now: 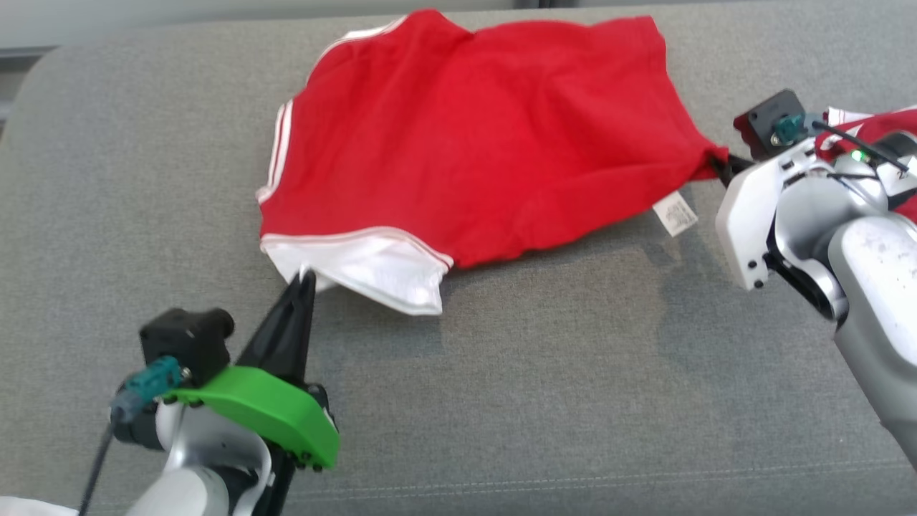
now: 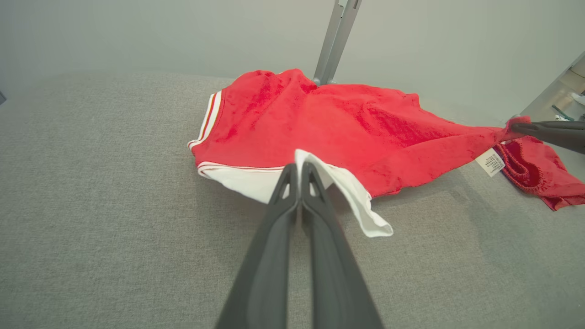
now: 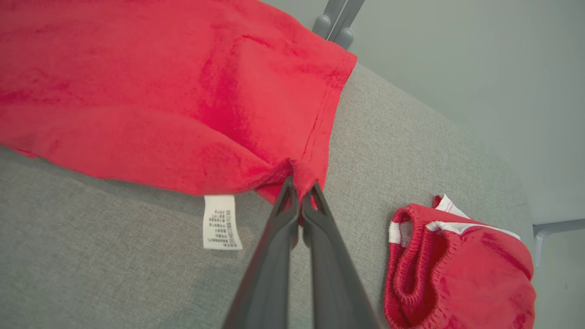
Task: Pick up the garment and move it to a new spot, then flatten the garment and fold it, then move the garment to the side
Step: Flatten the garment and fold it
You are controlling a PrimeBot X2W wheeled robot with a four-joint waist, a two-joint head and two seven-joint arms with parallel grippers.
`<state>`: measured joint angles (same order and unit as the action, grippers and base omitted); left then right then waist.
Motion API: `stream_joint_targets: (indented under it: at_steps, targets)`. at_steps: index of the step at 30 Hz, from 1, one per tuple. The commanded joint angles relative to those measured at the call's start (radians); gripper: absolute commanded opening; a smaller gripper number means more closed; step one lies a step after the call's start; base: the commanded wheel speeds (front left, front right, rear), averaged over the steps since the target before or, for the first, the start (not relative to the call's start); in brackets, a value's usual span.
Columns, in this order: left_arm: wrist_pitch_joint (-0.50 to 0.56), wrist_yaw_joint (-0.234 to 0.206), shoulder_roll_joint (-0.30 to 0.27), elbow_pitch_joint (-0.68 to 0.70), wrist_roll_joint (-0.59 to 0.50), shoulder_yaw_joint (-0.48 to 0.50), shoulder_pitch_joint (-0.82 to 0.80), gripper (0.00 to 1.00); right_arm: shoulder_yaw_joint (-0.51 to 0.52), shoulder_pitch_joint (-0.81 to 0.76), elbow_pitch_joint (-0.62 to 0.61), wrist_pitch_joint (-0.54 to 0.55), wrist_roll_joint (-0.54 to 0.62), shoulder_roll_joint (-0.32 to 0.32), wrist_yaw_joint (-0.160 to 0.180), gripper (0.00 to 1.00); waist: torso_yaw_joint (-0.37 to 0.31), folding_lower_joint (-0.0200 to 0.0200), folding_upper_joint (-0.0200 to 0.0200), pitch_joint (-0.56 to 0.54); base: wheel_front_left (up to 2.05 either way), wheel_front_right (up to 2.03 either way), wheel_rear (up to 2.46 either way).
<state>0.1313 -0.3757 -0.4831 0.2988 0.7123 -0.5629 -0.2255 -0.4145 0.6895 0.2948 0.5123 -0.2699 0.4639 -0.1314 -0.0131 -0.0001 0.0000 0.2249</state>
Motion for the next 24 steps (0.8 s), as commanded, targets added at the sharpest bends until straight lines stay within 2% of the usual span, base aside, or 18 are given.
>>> stream_joint_targets:
  at_steps: [1,7,17,24]
  targets:
    - [0.006,-0.009,-0.004,-0.008,0.006,-0.010,0.028,0.00,0.008,-0.035,-0.019,0.022,-0.009,0.011,0.002,0.00,0.027,0.0001,0.0000,-0.047,0.00,0.00,0.00]
    - [0.032,-0.034,0.006,-0.041,0.031,-0.045,0.120,0.00,0.027,-0.155,-0.087,0.110,-0.010,0.027,0.002,0.00,0.044,0.0001,0.0000,-0.087,0.00,0.00,0.00]
    - [0.120,-0.054,-0.039,-0.039,0.092,-0.094,0.262,0.00,0.082,-0.339,-0.151,0.206,-0.014,0.031,0.002,0.00,0.068,0.0001,0.0000,-0.140,0.00,0.00,0.00]
    - [0.191,-0.061,-0.076,-0.004,0.132,-0.114,0.309,0.00,0.112,-0.462,-0.219,0.311,-0.050,0.036,0.002,0.00,0.073,0.0001,0.0000,-0.163,0.00,0.00,0.00]
